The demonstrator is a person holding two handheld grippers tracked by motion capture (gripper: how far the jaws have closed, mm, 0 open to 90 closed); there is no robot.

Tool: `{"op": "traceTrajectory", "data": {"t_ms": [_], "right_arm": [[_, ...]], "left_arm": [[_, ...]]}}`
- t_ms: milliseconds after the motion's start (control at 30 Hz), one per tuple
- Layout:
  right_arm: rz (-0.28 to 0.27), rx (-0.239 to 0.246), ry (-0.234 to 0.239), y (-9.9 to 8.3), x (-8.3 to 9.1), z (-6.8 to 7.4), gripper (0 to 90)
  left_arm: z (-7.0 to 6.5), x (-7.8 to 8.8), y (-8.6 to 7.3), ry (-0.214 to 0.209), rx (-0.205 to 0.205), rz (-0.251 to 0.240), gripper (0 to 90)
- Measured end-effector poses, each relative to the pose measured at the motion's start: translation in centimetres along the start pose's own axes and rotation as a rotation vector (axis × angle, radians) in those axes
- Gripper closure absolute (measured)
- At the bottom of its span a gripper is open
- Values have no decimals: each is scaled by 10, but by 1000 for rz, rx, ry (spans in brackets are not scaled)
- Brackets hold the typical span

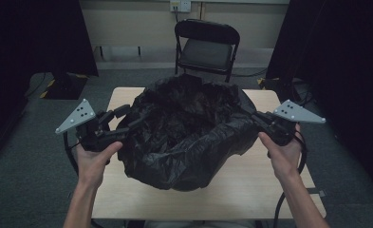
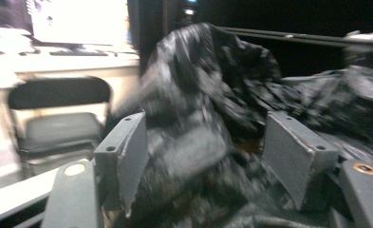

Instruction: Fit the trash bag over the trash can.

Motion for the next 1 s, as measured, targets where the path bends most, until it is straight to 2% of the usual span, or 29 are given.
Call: {"op": "traceTrajectory", "data": {"t_ms": [100, 167, 200, 233, 267, 300, 333, 433, 500, 533, 567, 633, 700, 767, 800, 900, 1000], "right_arm": [[24, -1, 7, -11, -9, 3, 900], [27, 0, 8, -15, -12, 5, 900], [25, -1, 10, -16, -13, 6, 900], [25, -4, 9, -17, -14, 6, 900], [25, -6, 10, -17, -14, 6, 900], [24, -6, 13, -17, -14, 5, 900], [23, -5, 12, -17, -14, 5, 900], [21, -7, 9, -18, -12, 4, 900], [32, -7, 0, -21, -11, 2, 900], [38, -9, -4, -23, -11, 0, 900], [43, -12, -7, -26, -11, -1, 900], [50, -17, -11, -30, -10, -4, 900], [68, -24, -9, -37, -11, -6, 900], [90, -28, -4, -44, -14, -7, 900], [96, -35, 2, -48, -16, -6, 900], [71, -36, 49, -55, -14, -2, 900], [63, -31, 71, -58, -9, 2, 900]], "left_arm": [[1, -1, -16, -41, 23, 18, 280], [2, -3, -24, -70, 30, 27, 282], [2, -4, -26, -99, 47, 21, 317], [2, -3, -27, -148, 59, 10, 398], [2, -2, -26, -161, 51, -1, 535], [2, -2, -25, -139, 41, -8, 637], [2, -2, -25, -134, 36, -9, 709], [5, 0, -25, -88, 5, -1, 888], [13, 2, -27, -48, 23, 6, 900], [17, 3, -28, -46, 41, -2, 900], [20, 5, -30, -48, 43, 1, 900], [24, 4, -36, -22, 34, 31, 900], [25, 0, -40, -25, 35, 49, 900], [24, -5, -43, -51, 34, 53, 900], [22, -7, -43, -81, 31, 49, 900], [18, -10, -46, -109, 14, 63, 900], [14, -12, -47, -148, 4, 72, 900]]}}
Point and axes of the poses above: each handheld gripper's, and its own axes: x roughly backward along the jaws, y roughly out of its top, z roughly to its left, the point moved 5 cm from there along -x, roughly forward along the jaws, and after that the axes turned 3 degrees about z, right-handed, at the moved point
